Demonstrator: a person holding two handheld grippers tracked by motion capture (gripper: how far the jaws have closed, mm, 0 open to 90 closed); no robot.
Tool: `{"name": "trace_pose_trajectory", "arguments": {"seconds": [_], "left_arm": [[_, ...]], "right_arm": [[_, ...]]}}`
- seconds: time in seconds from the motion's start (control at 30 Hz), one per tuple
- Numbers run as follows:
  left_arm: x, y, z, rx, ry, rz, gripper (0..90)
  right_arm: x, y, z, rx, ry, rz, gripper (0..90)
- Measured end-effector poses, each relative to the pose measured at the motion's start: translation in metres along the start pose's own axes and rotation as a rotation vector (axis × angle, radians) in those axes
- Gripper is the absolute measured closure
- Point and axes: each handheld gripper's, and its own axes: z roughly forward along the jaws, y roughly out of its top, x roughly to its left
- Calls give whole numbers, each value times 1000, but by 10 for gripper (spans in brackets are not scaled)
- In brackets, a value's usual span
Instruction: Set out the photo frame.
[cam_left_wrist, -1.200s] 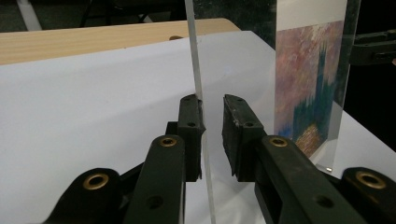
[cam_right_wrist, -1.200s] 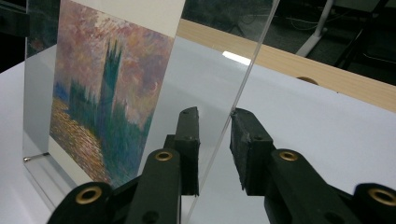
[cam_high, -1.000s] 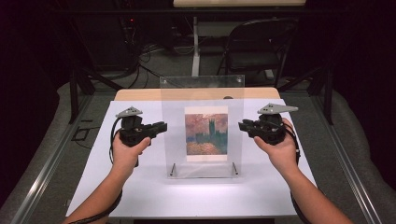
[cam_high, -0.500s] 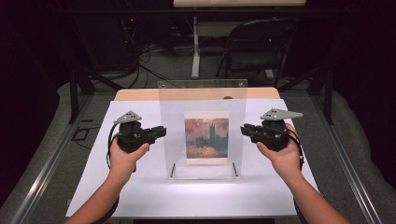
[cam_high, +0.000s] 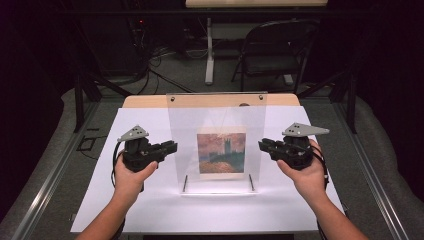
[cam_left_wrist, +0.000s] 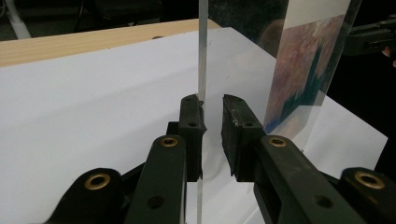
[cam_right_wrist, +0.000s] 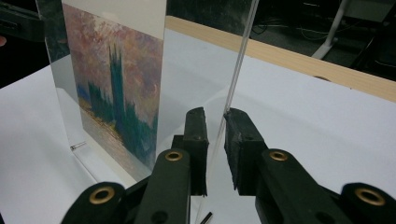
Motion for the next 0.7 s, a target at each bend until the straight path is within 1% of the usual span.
{"name": "trace_pose_trajectory", "arguments": {"seconds": [0.07, 0.1, 0.17, 0.2, 0.3, 0.43, 0.53, 0.63, 0.7], "left_arm": [[-1, -1, -1, -1, 1, 6, 775], [-3, -4, -2, -11, -7, 6, 773], [-3, -5, -3, -8, -14, 8, 761], [-4, -7, -5, -13, -26, 2, 760], [-5, -11, -7, -22, -42, -3, 755], [-8, -14, -9, -25, -49, 5, 741], [-9, -16, -9, -33, -54, 11, 730], [-11, -17, -9, -41, -49, 7, 723], [-10, -18, -8, -45, -54, 7, 718]], "right_arm": [[2, -2, -2, -5, 1, -3, 790], [3, -3, -3, -9, 2, -6, 790], [5, -5, -5, -16, 6, -6, 789], [6, -6, -7, -16, 6, -12, 788], [9, -9, -10, -22, 4, -13, 784], [13, -14, -13, -31, 8, -15, 779], [14, -17, -15, -46, 20, 0, 774], [13, -19, -15, -53, 30, 12, 769], [13, -20, -15, -60, 34, 16, 755]]}}
